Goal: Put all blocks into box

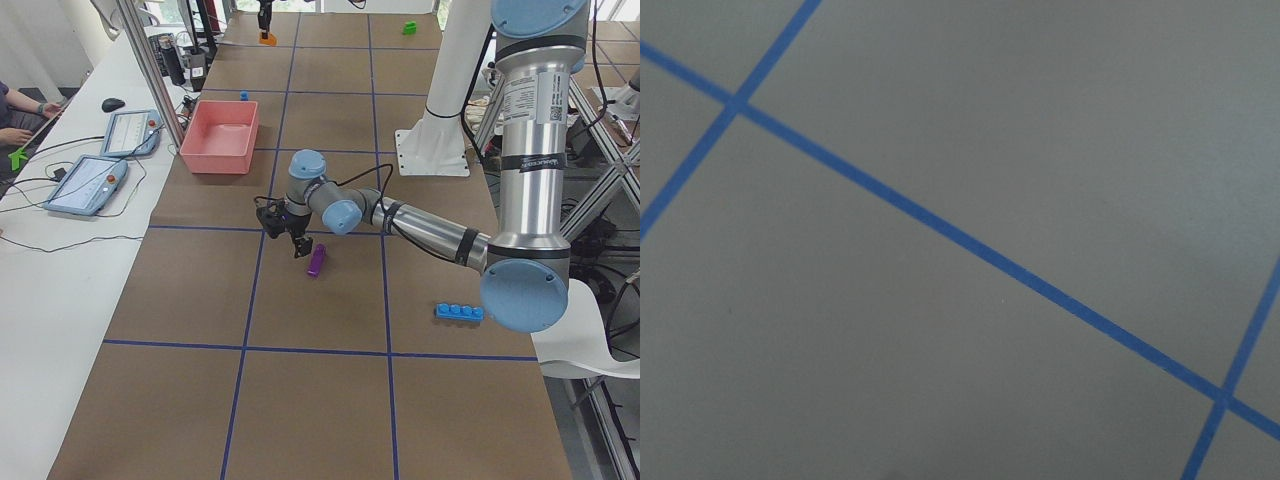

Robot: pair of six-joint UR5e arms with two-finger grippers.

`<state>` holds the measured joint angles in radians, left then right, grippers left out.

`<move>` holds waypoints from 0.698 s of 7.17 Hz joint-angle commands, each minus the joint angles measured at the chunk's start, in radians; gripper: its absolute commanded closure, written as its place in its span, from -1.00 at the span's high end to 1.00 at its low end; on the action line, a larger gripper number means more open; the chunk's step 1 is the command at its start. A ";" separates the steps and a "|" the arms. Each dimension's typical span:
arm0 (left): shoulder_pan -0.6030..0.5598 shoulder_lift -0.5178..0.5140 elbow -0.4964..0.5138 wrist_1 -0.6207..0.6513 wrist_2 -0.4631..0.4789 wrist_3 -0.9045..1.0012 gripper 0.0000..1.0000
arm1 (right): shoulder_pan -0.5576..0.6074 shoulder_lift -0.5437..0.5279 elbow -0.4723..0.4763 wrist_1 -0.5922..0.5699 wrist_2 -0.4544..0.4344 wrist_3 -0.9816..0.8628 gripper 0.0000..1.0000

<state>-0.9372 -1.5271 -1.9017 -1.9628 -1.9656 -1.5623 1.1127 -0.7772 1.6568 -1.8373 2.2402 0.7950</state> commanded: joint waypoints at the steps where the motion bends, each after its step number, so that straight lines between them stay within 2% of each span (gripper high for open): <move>1: 0.131 0.005 -0.002 -0.002 0.129 -0.178 1.00 | -0.028 0.120 -0.229 0.260 -0.051 0.080 -1.00; 2: 0.159 0.005 0.001 0.001 0.152 -0.185 1.00 | -0.055 0.187 -0.361 0.383 -0.091 0.125 -1.00; 5: 0.204 0.015 0.004 0.080 0.145 -0.211 1.00 | -0.109 0.246 -0.524 0.567 -0.195 0.125 -1.00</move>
<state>-0.7549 -1.5149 -1.8987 -1.9212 -1.8196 -1.7613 1.0341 -0.5517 1.1956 -1.3532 2.0971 0.9180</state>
